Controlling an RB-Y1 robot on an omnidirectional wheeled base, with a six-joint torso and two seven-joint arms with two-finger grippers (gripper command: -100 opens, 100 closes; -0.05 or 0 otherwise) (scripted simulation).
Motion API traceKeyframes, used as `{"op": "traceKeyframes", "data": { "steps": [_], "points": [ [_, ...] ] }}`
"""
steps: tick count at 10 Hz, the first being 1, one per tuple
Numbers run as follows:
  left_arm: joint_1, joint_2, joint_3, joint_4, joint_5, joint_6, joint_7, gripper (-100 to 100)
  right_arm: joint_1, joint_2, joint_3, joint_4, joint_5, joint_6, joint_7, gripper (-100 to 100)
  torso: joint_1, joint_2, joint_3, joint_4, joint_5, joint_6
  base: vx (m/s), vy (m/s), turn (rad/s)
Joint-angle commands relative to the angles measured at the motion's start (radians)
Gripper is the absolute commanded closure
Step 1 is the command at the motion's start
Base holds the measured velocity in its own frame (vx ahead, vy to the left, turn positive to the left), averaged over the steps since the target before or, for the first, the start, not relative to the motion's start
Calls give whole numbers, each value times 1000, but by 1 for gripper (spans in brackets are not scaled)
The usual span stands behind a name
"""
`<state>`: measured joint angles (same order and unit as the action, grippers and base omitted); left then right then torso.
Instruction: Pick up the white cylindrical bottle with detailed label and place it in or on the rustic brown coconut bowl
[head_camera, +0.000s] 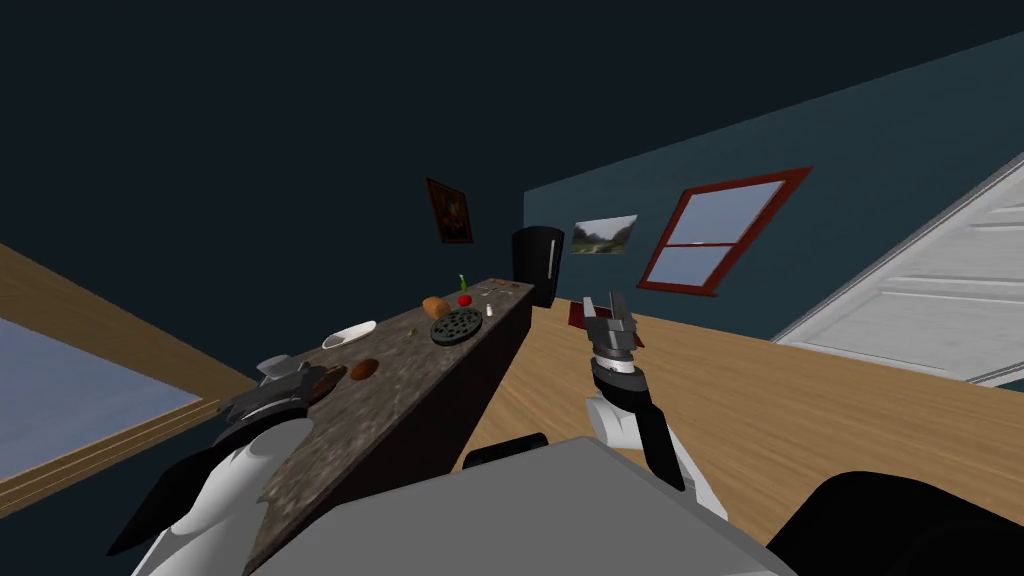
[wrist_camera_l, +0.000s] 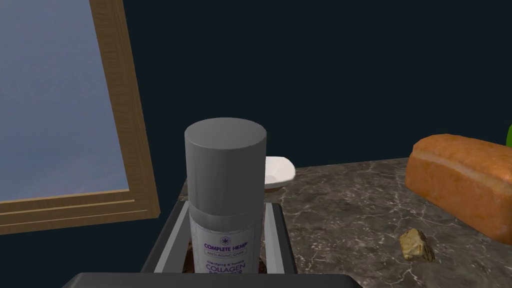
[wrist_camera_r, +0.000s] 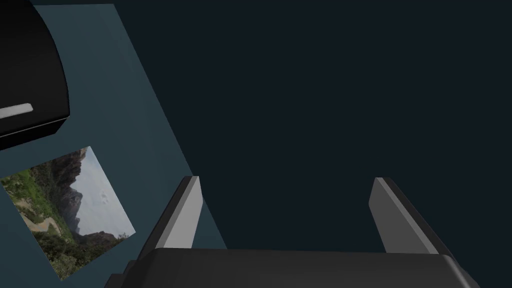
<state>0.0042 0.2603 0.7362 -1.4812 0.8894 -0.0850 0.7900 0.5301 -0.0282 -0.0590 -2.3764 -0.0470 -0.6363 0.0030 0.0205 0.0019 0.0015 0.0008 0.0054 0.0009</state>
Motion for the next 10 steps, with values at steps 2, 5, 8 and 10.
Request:
{"op": "traceKeyframes", "data": {
  "steps": [2, 5, 8, 10],
  "points": [
    [0, 15, 50, 57, -7, 31, 23, 100, 0, 0, 0, 0, 0, 0, 0, 0, -1, 0, 0, 0, 0, 0, -38, 179, -253],
    [-11, 25, 119, 120, -18, 70, 40, 100, 0, 0, 0, 0, 0, 0, 0, 0, 3, 1, 1, 0, 0, 0, -66, 223, -276],
    [-16, 25, 136, 126, -22, 83, 39, -100, 0, 0, 0, 0, 0, 0, 0, 0, -11, -3, -2, -1, -2, 0, -16, 63, -76],
    [-16, 25, 136, 126, -22, 83, 40, -100, 0, 0, 0, 0, 0, 0, 0, 0, -16, -4, -2, -1, -4, 0, -1, 3, -1]
  ]
}}
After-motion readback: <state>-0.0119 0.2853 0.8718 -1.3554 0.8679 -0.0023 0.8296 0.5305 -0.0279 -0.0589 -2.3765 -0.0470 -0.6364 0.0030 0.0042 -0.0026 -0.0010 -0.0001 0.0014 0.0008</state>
